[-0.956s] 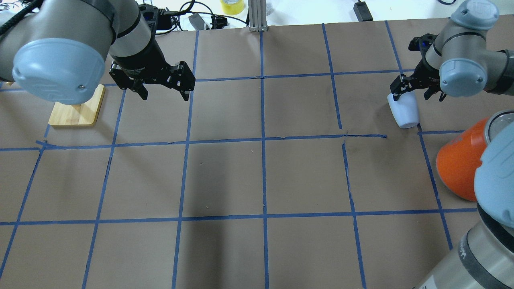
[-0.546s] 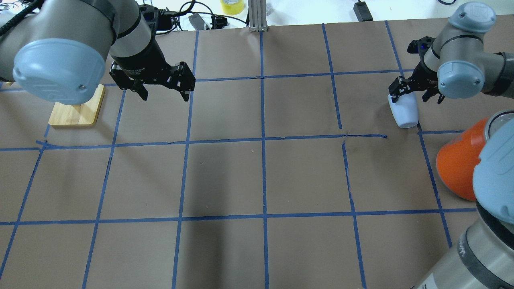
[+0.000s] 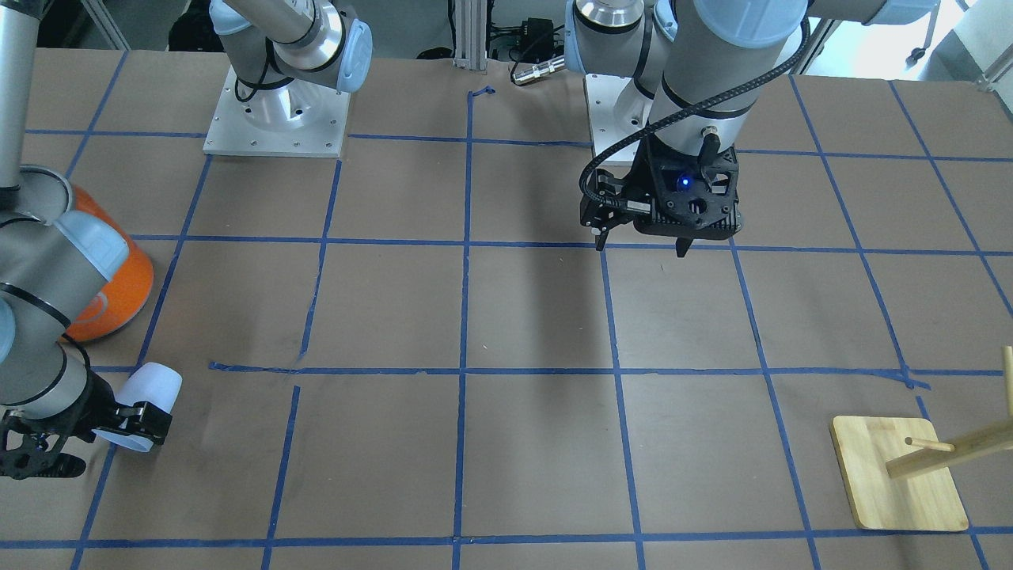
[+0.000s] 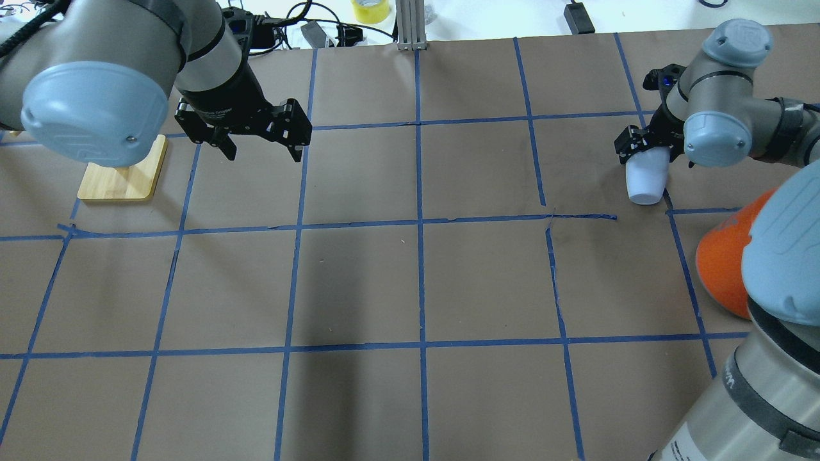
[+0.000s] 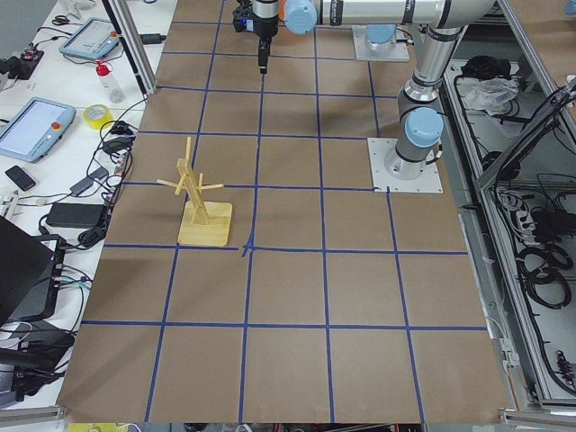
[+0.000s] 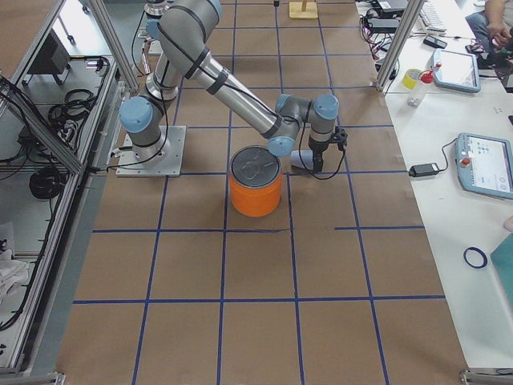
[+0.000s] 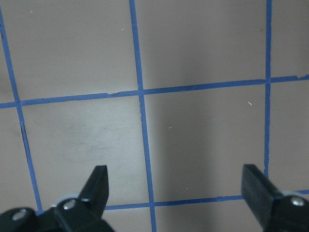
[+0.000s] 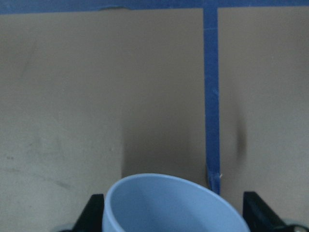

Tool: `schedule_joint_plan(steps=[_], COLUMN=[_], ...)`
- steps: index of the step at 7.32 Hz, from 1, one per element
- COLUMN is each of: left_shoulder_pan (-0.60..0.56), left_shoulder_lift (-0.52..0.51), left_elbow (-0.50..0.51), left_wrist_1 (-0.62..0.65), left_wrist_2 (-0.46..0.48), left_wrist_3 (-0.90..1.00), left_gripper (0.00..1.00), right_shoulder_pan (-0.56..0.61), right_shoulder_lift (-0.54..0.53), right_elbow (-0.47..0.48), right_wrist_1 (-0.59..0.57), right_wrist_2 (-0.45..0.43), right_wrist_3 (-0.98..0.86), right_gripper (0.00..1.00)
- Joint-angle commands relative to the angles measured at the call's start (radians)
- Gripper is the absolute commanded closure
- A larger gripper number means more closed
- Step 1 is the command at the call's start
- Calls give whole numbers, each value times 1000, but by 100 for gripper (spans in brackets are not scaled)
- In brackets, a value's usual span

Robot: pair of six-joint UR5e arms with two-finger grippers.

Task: Flip cup
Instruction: 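Close the right gripper on the cup and lift it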

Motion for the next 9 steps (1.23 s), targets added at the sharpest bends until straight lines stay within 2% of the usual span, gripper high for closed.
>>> schedule_joint_plan(steps=[1, 3, 7, 9], left_shoulder_pan=[0, 0, -2, -2], left_shoulder_lift=[0, 0, 6, 8], left_elbow=[0, -2, -19, -19], left_wrist_1=[0, 0, 9, 9], left_wrist_2=[0, 0, 0, 0], left_wrist_3=[0, -2, -2, -2], left_gripper=[3, 3, 3, 3], right_shoulder_pan=[0, 0, 0, 1], right_shoulder_lift=[2, -6, -1, -3], right_elbow=[0, -1, 2, 3], right_wrist_1=[-7, 0, 7, 10], right_wrist_2=[-4, -27, -28, -47], right_wrist_3=[1, 32, 211, 213], right_gripper=[0, 0, 0, 0])
